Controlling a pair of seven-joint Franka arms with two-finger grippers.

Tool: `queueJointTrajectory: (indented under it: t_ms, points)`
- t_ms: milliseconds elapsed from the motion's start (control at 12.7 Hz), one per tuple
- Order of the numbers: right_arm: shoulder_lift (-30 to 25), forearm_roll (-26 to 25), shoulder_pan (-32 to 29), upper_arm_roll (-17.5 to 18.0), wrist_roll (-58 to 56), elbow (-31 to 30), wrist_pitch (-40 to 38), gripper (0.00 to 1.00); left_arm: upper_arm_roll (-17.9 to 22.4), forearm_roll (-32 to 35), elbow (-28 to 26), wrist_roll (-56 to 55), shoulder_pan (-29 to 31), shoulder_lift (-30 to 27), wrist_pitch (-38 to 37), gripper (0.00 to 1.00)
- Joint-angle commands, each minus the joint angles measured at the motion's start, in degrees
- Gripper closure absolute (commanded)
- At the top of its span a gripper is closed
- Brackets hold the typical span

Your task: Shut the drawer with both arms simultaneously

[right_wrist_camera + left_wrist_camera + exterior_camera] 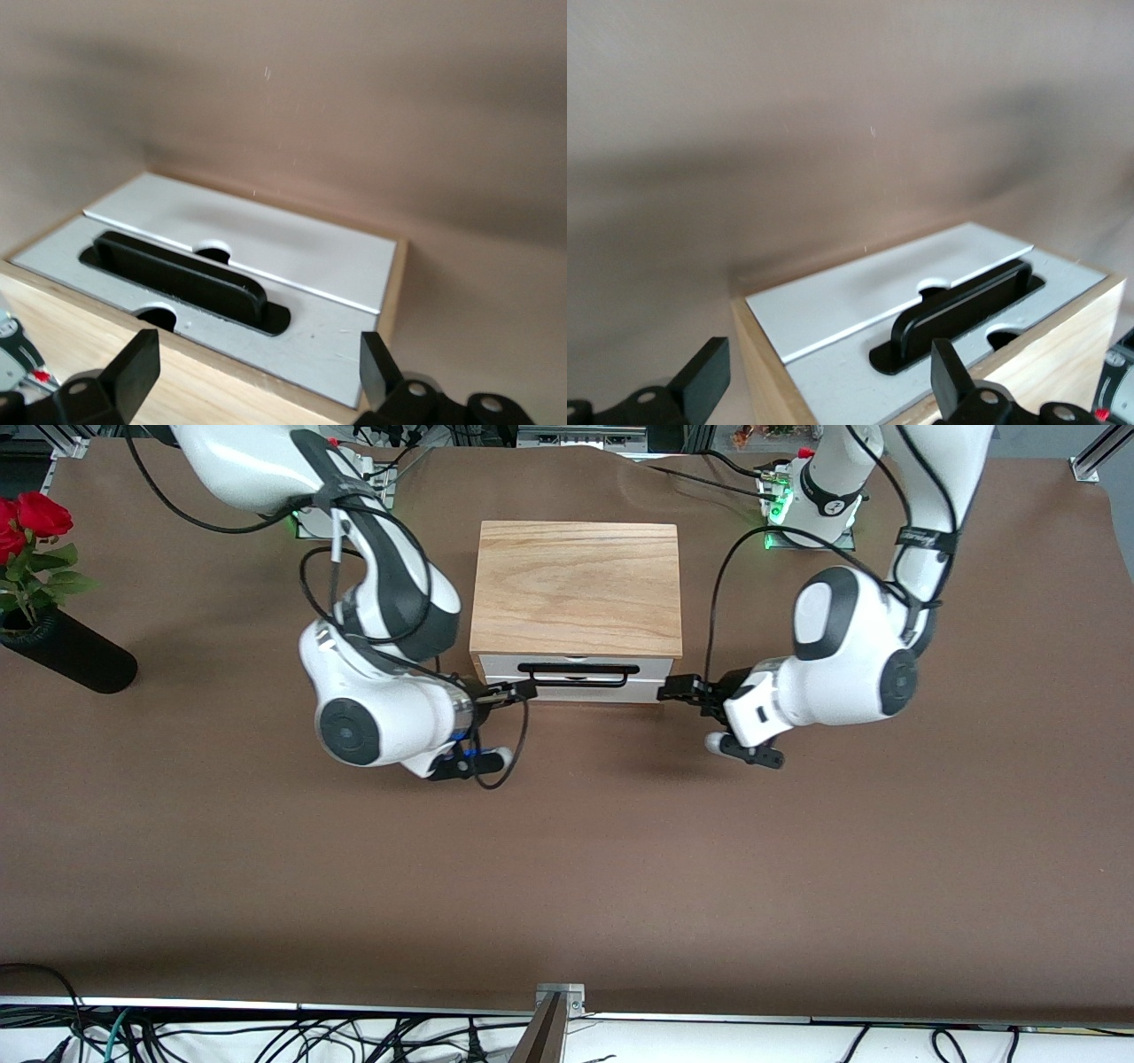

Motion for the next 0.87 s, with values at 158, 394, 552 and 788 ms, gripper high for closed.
queueJointTrajectory:
  t_ms: [158, 394, 552, 788]
  points:
    - [-0.7, -10.7, -4.3, -1.9, -8.1, 5.7, -4.3, 0.00, 2.1, 3.5, -1.5, 0.8, 5.9, -8.7, 0.0, 0.00]
    - [-2.4, -11.3, -10.7, -2.0, -8.2, 6.7, -4.1, 0.00, 2.8, 11.3, -1.1, 0.9, 8.2, -14.9, -9.6, 0.00]
    - [-3.1, -12.1, -15.4, -2.9, -8.2, 6.7, -4.2, 0.00, 4.1, 18.7, -0.3, 2.3, 8.2, -17.9, -14.7, 0.00]
    - [-6.1, -19.4, -13.6, -7.2, -8.2, 6.7, -4.8, 0.00, 3.8, 28.8, 5.5, 4.7, 8.2, -20.4, -22.7, 0.00]
